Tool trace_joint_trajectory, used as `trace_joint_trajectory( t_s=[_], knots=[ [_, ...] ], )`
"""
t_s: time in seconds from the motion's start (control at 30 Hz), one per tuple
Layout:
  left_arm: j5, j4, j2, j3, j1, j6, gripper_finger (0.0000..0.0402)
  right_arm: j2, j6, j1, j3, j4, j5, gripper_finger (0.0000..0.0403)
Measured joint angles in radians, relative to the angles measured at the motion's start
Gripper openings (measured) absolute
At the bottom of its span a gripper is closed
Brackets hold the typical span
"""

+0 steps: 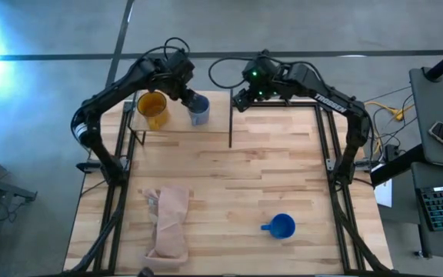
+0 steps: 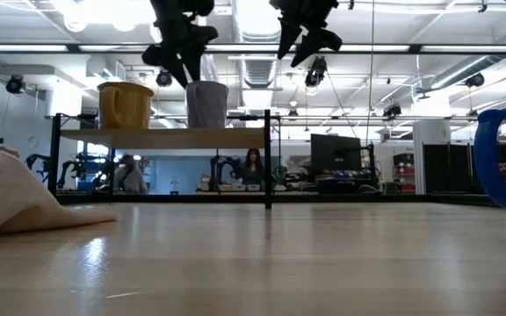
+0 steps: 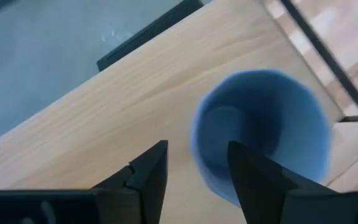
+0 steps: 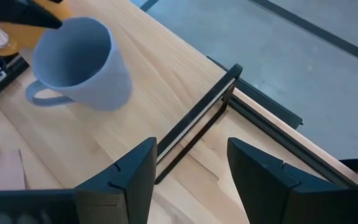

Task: Stack small to large cups/mugs on shelf
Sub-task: Put the light blue mug on the shelf

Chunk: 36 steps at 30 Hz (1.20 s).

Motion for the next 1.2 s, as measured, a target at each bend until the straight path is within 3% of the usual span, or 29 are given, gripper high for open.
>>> trace_joint_trajectory(
  t_s=[0.5, 0.97, 1.2],
  knots=[
    [-0.001, -0.008, 0.074, -0.001, 0.019, 0.045, 0.0146, 0.000, 0.011, 0.000, -0.038, -0.001, 0.000, 0.0190],
    [-0.011, -0.011, 0.076, -0.001, 0.020, 0.082, 0.0014, 0.000, 0.006, 0.000, -0.038, 0.005, 0.000, 0.0189],
    [-0.059, -0.102, 0.071, 0.000, 0.022, 0.080, 0.0011, 0.000, 0.002, 0.000, -0.038, 0.007, 0.003, 0.0189]
  ],
)
